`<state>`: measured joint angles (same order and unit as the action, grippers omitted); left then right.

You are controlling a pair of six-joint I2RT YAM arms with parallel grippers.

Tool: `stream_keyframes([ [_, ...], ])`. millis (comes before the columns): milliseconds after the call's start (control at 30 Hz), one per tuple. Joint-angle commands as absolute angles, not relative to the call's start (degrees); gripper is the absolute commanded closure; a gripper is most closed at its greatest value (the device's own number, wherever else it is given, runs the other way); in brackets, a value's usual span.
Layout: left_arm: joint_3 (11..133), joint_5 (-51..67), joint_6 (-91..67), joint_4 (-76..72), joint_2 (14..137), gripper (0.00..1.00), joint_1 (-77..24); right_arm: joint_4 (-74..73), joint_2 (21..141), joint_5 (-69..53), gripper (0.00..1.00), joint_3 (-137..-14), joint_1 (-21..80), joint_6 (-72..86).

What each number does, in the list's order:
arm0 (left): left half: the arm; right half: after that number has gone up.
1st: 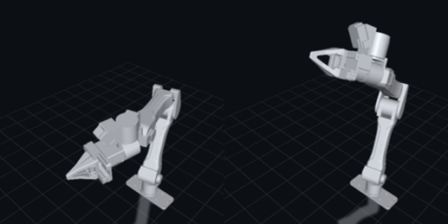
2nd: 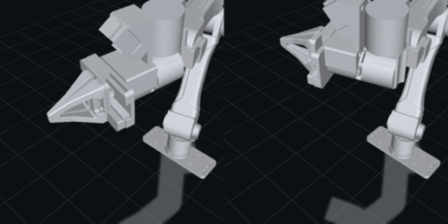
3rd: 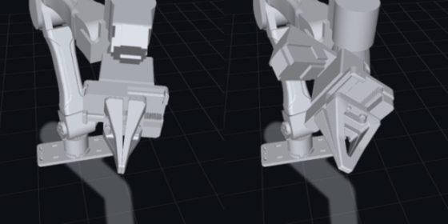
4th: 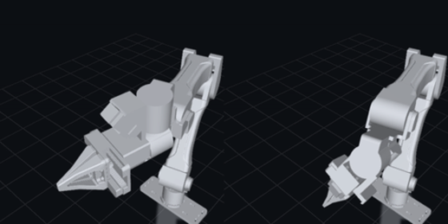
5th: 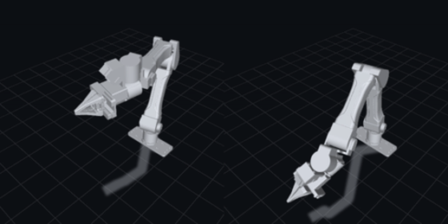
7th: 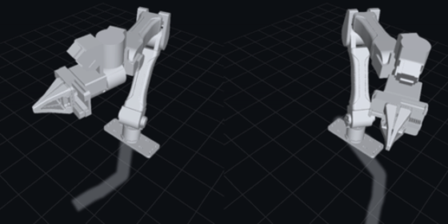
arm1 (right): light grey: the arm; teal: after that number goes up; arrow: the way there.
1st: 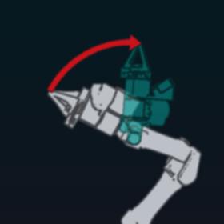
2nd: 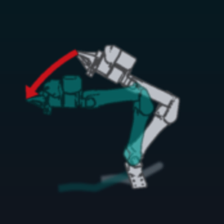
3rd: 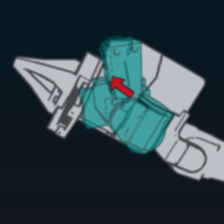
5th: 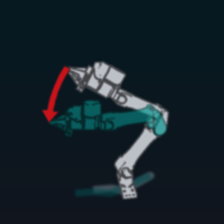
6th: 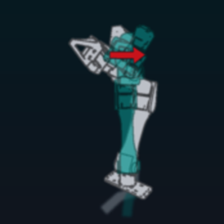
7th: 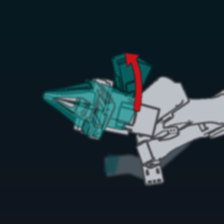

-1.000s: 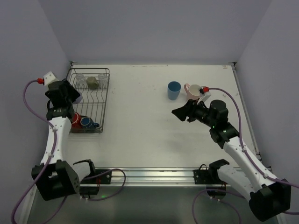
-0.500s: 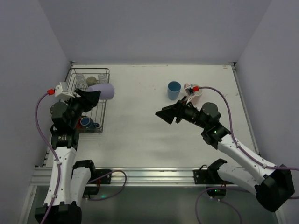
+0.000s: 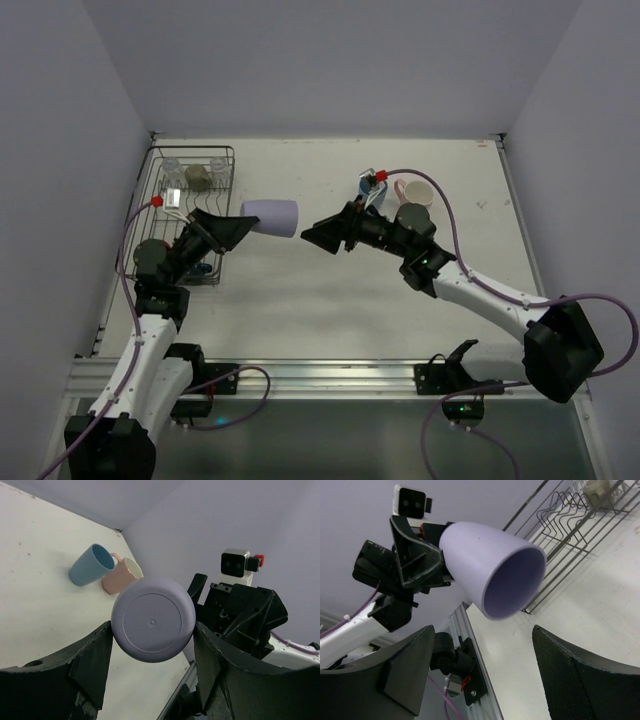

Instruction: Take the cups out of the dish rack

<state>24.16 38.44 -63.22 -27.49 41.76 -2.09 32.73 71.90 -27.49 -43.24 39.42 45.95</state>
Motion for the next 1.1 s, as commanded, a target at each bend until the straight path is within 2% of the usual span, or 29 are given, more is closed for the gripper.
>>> stream_keyframes([
  [0, 22.4, 42.4, -68.6, -39.1, 43.2, 0.81, -3.0, 38.5, 73.8, -27.8, 0.20, -47.5, 40.0, 46.4],
  [133, 21.6, 41.9, -68.2, -40.9, 44.0, 0.81, -5.2, 38.2, 76.5, -28.2, 0.23, -51.3, 40.0, 46.1],
  [267, 21.4, 41.4, -67.5, -41.6, 45.3, 0.75, -6.8, 39.5, 80.0, -30.1, 0.28, -54.8, 40.7, 48.3],
  [367, 21.1, 41.4, -66.8, -41.5, 46.1, 0.67, -7.6, 41.1, 81.1, -29.6, 0.42, -55.0, 41.1, 49.7],
  [400, 21.1, 41.4, -66.6, -41.3, 46.1, 0.64, -7.6, 41.2, 81.2, -29.0, 0.57, -54.9, 41.0, 50.0],
  [467, 21.3, 41.5, -64.6, -39.7, 46.1, 0.49, -7.7, 40.7, 81.0, -28.3, 0.72, -54.8, 41.1, 50.1],
  [500, 22.1, 41.6, -63.6, -38.6, 45.9, 0.32, -7.7, 40.3, 80.9, -27.5, 0.80, -54.8, 41.1, 50.0],
  [533, 22.8, 41.9, -62.6, -35.1, 45.7, 0.22, -7.7, 39.0, 80.2, -26.7, 0.93, -55.1, 41.1, 49.0],
  [600, 27.0, 42.5, -56.0, -29.0, 45.0, 0.03, -7.7, 29.7, 79.4, -23.1, 1.00, -57.9, 41.1, 46.1],
  [700, 34.9, 39.0, -40.6, -8.7, 42.6, 0.00, -7.8, 10.5, 78.9, -17.9, 1.00, -65.4, 41.0, 37.3],
  [733, 36.6, 34.3, -37.0, 1.0, 41.0, 0.00, -7.8, 5.0, 79.5, -14.5, 1.00, -68.0, 41.1, 32.3],
  [833, 39.8, 25.9, -25.4, 12.4, 37.6, 0.00, -7.7, -13.7, 82.8, -7.3, 1.00, -75.1, 41.1, 25.0],
  [1067, 37.1, 20.4, -20.7, 15.1, 35.3, 0.00, -10.5, -36.9, 91.6, 14.6, 1.00, -93.8, 40.0, 11.4],
])
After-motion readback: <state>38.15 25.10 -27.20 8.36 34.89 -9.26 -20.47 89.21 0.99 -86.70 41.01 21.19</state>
